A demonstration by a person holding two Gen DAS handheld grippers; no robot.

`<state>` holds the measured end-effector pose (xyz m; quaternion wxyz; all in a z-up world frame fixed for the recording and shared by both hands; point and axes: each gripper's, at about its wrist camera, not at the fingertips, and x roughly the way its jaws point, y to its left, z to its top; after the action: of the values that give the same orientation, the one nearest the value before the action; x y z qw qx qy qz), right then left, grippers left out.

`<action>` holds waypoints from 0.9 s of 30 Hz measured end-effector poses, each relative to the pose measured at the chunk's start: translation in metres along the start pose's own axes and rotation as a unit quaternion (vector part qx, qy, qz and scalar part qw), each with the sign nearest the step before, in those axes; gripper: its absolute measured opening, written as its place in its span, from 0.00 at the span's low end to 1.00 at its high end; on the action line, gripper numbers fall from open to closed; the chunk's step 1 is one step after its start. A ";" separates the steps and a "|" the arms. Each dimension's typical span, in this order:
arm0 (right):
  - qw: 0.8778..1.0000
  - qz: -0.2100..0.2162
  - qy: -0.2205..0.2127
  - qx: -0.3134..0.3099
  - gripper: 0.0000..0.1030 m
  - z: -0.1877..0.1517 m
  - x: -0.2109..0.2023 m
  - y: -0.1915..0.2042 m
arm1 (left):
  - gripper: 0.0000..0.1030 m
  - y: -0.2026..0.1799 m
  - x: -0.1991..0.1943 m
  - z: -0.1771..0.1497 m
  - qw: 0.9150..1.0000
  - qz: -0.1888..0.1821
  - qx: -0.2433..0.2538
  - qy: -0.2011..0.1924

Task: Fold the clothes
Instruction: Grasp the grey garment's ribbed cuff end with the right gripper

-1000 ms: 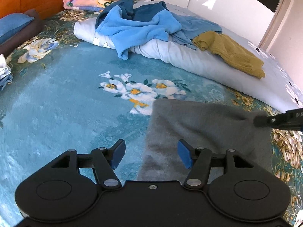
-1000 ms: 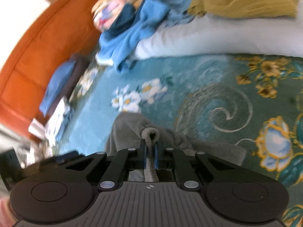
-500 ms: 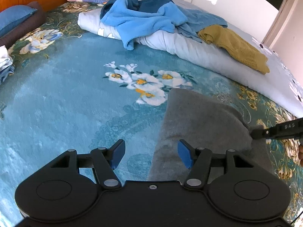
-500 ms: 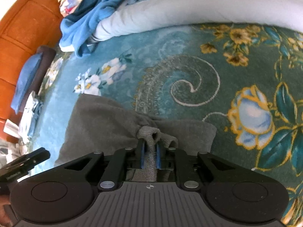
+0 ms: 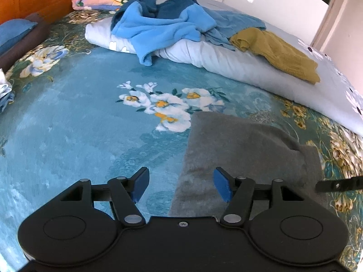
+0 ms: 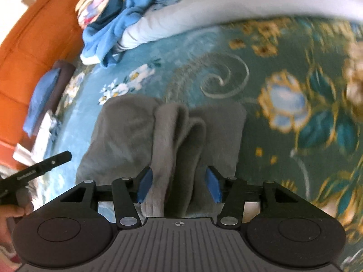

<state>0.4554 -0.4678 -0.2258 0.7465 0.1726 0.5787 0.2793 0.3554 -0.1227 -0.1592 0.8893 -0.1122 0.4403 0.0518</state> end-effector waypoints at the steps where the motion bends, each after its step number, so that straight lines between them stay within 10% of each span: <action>1: 1.000 0.007 -0.002 0.005 0.47 -0.002 0.002 -0.002 | 0.59 -0.002 0.000 0.001 1.000 0.001 0.006 0.000; 11: 0.996 0.080 -0.015 0.046 0.45 0.003 0.028 -0.014 | 0.60 -0.019 0.014 0.011 0.999 0.017 0.029 0.017; 15: 0.992 0.104 -0.018 0.075 0.14 0.003 0.028 -0.018 | 0.61 -0.023 0.019 0.013 0.999 0.023 0.028 0.019; 27: 0.988 0.130 -0.067 0.058 0.12 0.003 -0.026 -0.019 | 0.66 -0.029 0.025 0.015 0.999 0.023 0.021 0.018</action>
<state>0.4582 -0.4983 -0.2157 0.7299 0.3075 0.5149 0.3278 0.3876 -0.1472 -0.1663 0.8820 -0.0844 0.4597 0.0610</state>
